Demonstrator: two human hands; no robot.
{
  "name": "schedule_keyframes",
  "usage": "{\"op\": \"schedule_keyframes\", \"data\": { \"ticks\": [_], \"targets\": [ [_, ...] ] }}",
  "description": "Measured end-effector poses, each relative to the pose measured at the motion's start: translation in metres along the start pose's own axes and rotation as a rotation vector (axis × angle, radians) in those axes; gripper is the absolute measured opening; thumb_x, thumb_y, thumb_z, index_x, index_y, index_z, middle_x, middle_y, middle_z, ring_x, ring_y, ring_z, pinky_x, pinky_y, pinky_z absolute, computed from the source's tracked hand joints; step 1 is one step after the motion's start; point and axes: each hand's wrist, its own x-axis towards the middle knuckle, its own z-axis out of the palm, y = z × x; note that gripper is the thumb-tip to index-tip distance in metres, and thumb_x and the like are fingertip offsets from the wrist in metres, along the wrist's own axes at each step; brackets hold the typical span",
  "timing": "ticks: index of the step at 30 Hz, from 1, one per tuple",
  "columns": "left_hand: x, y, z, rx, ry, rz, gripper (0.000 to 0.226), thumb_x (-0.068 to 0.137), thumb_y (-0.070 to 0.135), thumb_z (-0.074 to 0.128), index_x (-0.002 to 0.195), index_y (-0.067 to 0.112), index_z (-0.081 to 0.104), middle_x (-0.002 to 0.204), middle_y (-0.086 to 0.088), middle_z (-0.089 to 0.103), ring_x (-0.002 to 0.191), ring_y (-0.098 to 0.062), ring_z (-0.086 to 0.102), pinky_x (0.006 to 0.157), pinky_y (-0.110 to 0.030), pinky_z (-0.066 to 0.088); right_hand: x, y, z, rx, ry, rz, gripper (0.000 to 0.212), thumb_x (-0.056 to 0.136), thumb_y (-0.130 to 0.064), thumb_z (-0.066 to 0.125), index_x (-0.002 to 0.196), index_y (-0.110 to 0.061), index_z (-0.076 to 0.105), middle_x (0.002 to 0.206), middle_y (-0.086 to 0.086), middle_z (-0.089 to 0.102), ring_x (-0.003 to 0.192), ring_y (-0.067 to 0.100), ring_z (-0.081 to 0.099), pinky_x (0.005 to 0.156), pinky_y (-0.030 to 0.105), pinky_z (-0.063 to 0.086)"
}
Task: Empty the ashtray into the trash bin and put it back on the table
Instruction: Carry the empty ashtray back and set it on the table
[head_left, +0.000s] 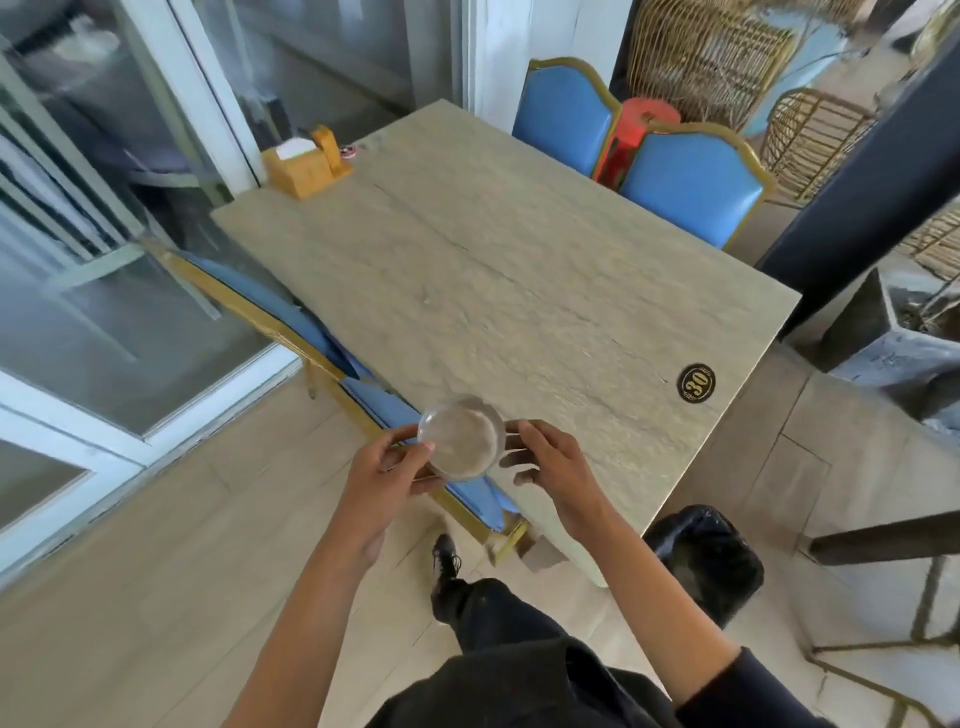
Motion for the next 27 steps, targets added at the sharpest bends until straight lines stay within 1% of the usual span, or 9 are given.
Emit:
{"op": "schedule_keyframes", "data": {
  "ticks": [3, 6, 9, 11, 13, 16, 19, 23, 27],
  "targets": [
    [0.041, 0.016, -0.011, -0.017, 0.004, -0.002, 0.031, 0.098, 0.013, 0.069, 0.128, 0.006, 0.065, 0.11, -0.016, 0.077, 0.104, -0.033, 0.077, 0.078, -0.032, 0.067, 0.046, 0.011, 0.002, -0.079, 0.075, 0.032, 0.028, 0.107, -0.025, 0.052, 0.113, -0.007, 0.072, 0.101, 0.013, 0.077, 0.082, 0.021, 0.07, 0.069, 0.035, 0.057],
    [0.09, 0.031, -0.019, 0.016, -0.021, -0.017, 0.034, 0.099, 0.015, 0.068, 0.131, 0.009, 0.062, 0.115, -0.016, 0.076, 0.106, -0.032, 0.076, 0.075, -0.028, 0.067, 0.099, 0.036, 0.002, -0.363, 0.115, 0.039, 0.024, 0.103, -0.022, 0.057, 0.117, -0.008, 0.069, 0.103, 0.011, 0.076, 0.085, 0.024, 0.073, 0.079, 0.044, 0.062],
    [0.138, 0.045, -0.023, 0.07, -0.064, -0.05, 0.034, 0.099, 0.015, 0.068, 0.132, 0.01, 0.062, 0.117, -0.014, 0.075, 0.108, -0.03, 0.075, 0.086, -0.037, 0.065, 0.142, 0.062, 0.01, -0.576, 0.155, 0.065, 0.028, 0.097, -0.019, 0.064, 0.124, -0.011, 0.067, 0.105, 0.008, 0.073, 0.085, 0.024, 0.071, 0.082, 0.039, 0.057],
    [0.166, 0.053, -0.024, 0.115, -0.082, -0.068, 0.034, 0.099, 0.013, 0.066, 0.133, 0.007, 0.062, 0.116, -0.014, 0.075, 0.108, -0.03, 0.074, 0.094, -0.045, 0.062, 0.164, 0.072, 0.02, -0.692, 0.165, 0.123, 0.044, 0.095, -0.022, 0.067, 0.137, -0.012, 0.06, 0.124, 0.012, 0.068, 0.109, 0.028, 0.068, 0.095, 0.038, 0.053],
    [0.19, 0.061, -0.024, 0.143, -0.095, -0.088, 0.033, 0.1, 0.012, 0.065, 0.132, 0.006, 0.061, 0.115, -0.015, 0.074, 0.105, -0.031, 0.074, 0.095, -0.046, 0.061, 0.182, 0.078, 0.031, -0.815, 0.161, 0.178, 0.06, 0.093, -0.023, 0.066, 0.149, -0.015, 0.047, 0.146, 0.014, 0.053, 0.134, 0.032, 0.053, 0.107, 0.041, 0.045],
    [0.224, 0.069, -0.024, 0.188, -0.131, -0.109, 0.032, 0.1, 0.013, 0.065, 0.132, 0.008, 0.061, 0.115, -0.015, 0.073, 0.104, -0.03, 0.075, 0.087, -0.036, 0.064, 0.205, 0.081, 0.046, -0.921, 0.167, 0.187, 0.075, 0.092, -0.022, 0.066, 0.158, -0.017, 0.03, 0.166, 0.018, 0.025, 0.153, 0.035, 0.024, 0.119, 0.048, 0.033],
    [0.255, 0.072, -0.024, 0.196, -0.157, -0.148, 0.033, 0.1, 0.012, 0.066, 0.132, 0.007, 0.06, 0.118, -0.018, 0.073, 0.1, -0.026, 0.076, 0.083, -0.034, 0.065, 0.225, 0.08, 0.059, -0.985, 0.185, 0.222, 0.086, 0.092, -0.026, 0.069, 0.162, -0.02, 0.019, 0.171, 0.019, 0.007, 0.158, 0.038, 0.007, 0.124, 0.053, 0.022],
    [0.293, 0.076, -0.018, 0.204, -0.184, -0.201, 0.033, 0.1, 0.009, 0.064, 0.133, 0.005, 0.059, 0.118, -0.018, 0.072, 0.103, -0.029, 0.075, 0.083, -0.033, 0.065, 0.255, 0.075, 0.073, -0.984, 0.217, 0.29, 0.1, 0.088, -0.034, 0.077, 0.163, -0.025, 0.011, 0.171, 0.021, -0.008, 0.158, 0.04, -0.006, 0.125, 0.057, 0.013],
    [0.334, 0.078, -0.011, 0.237, -0.214, -0.23, 0.036, 0.101, 0.009, 0.063, 0.136, 0.004, 0.057, 0.124, -0.02, 0.069, 0.112, -0.032, 0.072, 0.093, -0.041, 0.061, 0.275, 0.075, 0.086, -0.991, 0.255, 0.377, 0.109, 0.083, -0.037, 0.081, 0.163, -0.03, 0.007, 0.168, 0.022, -0.019, 0.156, 0.04, -0.017, 0.123, 0.065, 0.008]
  ]
}}
